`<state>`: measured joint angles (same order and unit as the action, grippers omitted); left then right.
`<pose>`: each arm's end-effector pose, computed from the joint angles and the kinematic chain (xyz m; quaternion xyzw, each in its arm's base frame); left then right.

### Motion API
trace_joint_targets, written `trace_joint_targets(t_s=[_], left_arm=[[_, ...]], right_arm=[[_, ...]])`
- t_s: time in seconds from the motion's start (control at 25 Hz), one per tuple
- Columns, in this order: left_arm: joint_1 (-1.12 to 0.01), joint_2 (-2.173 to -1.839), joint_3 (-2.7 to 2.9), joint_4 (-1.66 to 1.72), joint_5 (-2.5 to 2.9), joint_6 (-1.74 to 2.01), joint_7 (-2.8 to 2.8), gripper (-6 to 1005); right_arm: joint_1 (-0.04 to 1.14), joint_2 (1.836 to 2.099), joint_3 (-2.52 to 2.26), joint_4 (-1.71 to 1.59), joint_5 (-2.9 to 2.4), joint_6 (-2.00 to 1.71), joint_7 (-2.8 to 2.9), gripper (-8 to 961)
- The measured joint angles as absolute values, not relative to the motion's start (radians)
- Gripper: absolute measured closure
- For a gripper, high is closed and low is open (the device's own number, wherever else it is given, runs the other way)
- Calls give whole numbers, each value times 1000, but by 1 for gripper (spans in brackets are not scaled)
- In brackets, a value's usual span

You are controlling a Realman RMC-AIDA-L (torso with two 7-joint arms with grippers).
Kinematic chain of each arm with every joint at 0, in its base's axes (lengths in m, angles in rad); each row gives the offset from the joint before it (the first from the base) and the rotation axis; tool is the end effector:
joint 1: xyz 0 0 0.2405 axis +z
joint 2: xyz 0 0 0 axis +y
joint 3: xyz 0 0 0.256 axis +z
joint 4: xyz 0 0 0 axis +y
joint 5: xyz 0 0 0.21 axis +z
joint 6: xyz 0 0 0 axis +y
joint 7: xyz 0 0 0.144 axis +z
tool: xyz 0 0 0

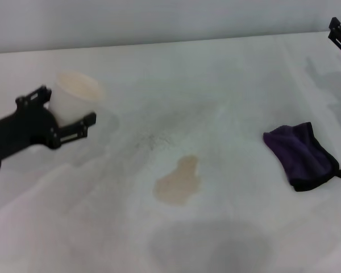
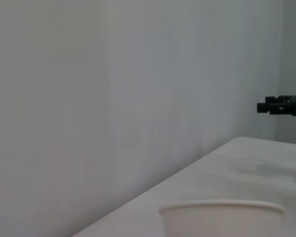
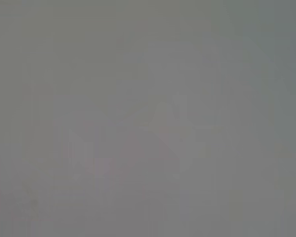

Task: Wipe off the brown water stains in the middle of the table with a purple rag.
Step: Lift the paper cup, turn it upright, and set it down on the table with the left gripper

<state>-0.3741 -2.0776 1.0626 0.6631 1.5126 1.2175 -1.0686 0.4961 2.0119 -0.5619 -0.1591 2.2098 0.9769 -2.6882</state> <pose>-0.2773 0.3353 -0.0131 -0.9171 -0.1423 -0.2439 0.2815 0.3725 0.3643 0.0564 -0.6802 0.2795 0.2493 0.6301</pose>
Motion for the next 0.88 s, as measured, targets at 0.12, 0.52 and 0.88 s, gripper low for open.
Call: trace_joint_targets(t_s=[0.12,0.52,0.88], left_arm=[[-358,-2081,1068,537,1406,1226,-909,127],[-310,-2088,1069,155,1099,1379,-398,127],[-259,-2090,1069,76,1037,1386,-326,128]], right_arm=[[487,2012,-571,-191,2209,970,-2689,109],[470,2009,-607,-265,2193,892,-2703,108],[439,2008,-615,-295,2184,884,-2703,109]])
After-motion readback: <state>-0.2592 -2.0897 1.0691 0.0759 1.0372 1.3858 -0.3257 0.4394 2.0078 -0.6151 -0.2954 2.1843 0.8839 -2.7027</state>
